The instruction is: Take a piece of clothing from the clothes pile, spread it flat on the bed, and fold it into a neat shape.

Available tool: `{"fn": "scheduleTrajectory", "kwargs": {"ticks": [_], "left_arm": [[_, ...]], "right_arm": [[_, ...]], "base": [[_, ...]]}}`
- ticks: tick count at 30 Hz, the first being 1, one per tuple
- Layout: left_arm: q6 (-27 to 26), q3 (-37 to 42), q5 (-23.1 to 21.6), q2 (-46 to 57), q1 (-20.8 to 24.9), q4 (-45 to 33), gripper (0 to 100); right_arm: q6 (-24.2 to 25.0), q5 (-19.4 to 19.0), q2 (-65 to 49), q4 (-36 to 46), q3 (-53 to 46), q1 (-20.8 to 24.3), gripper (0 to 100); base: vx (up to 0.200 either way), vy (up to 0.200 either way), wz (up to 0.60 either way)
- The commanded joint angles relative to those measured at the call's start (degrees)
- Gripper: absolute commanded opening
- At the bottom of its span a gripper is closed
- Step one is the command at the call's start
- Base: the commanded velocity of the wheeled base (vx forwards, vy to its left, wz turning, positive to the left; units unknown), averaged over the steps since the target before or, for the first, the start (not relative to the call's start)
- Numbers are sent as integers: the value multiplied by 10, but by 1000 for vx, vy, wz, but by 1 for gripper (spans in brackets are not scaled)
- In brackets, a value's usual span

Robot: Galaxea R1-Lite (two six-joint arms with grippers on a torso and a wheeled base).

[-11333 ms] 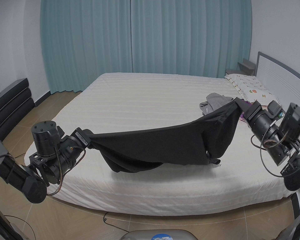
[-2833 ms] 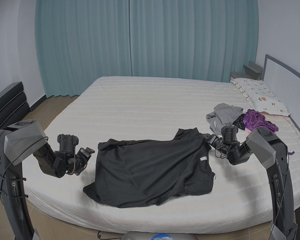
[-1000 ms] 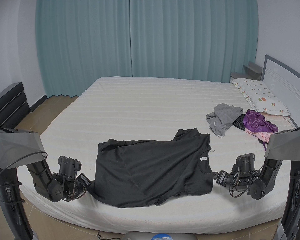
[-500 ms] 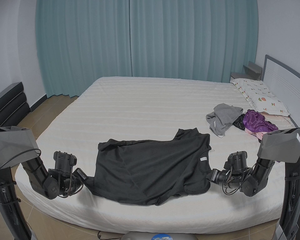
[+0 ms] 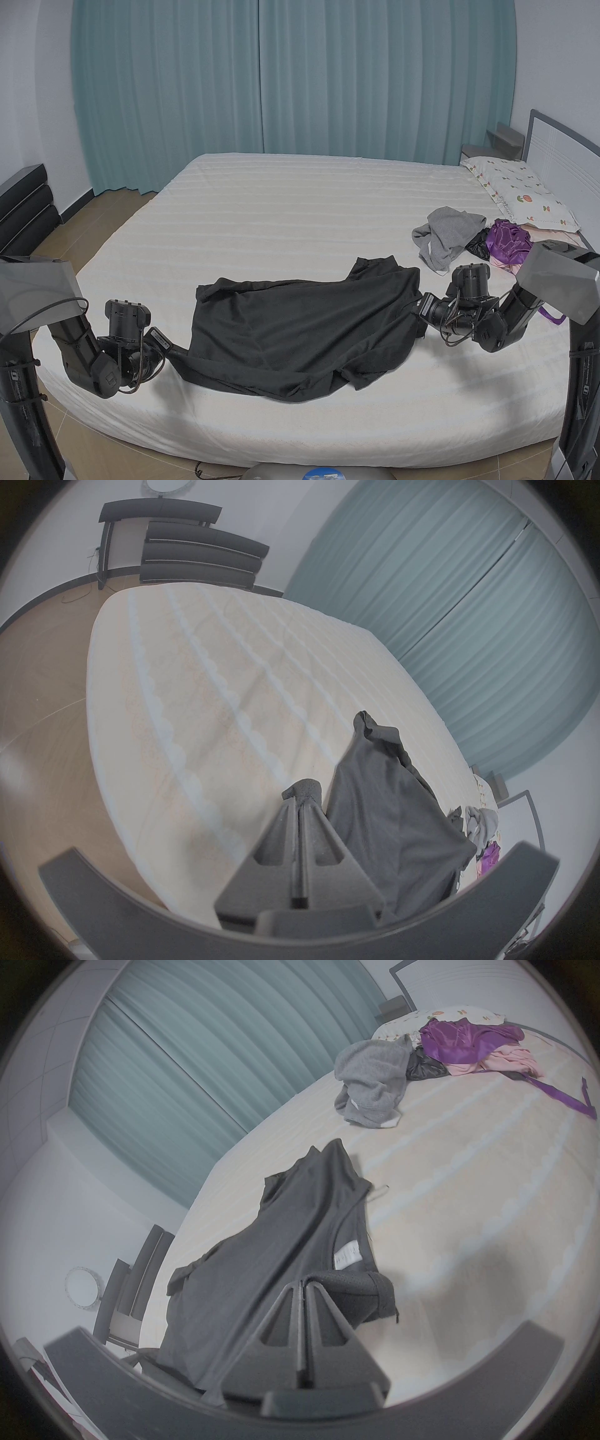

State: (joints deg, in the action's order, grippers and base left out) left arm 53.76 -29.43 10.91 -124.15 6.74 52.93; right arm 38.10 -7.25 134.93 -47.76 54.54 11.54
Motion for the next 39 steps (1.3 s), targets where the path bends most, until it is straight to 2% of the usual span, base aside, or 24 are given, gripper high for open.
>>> {"fn": "scheduleTrajectory", "kwargs": {"ticks": [1, 12, 13, 17, 23, 30, 35, 39], "left_arm": [[1, -9, 10, -41, -12, 28, 0], [18, -33, 10, -57, -22, 32, 0], [19, -34, 10, -59, -22, 32, 0], [20, -34, 10, -62, -22, 33, 0], [21, -33, 10, -62, -22, 32, 0], [21, -28, 8, -57, -22, 32, 0], [21, -26, 5, -55, -22, 32, 0], [21, -25, 5, -55, -22, 32, 0]], "right_arm": [[4, 13, 46, 54, 101, 1, 0], [3, 61, 137, 105, 256, 5, 0], [3, 65, 145, 108, 271, 5, 100], [3, 66, 162, 103, 296, 4, 100], [10, 57, 129, 81, 263, 1, 100], [-8, -22, 39, 54, 97, 0, 100], [-39, -72, 6, 49, 0, 6, 100], [-59, -80, 7, 42, -37, 21, 100]], "base": [[0, 0, 0], [0, 0, 0], [0, 0, 0], [0, 0, 0], [0, 0, 0], [0, 0, 0], [0, 0, 0], [0, 0, 0]]}}
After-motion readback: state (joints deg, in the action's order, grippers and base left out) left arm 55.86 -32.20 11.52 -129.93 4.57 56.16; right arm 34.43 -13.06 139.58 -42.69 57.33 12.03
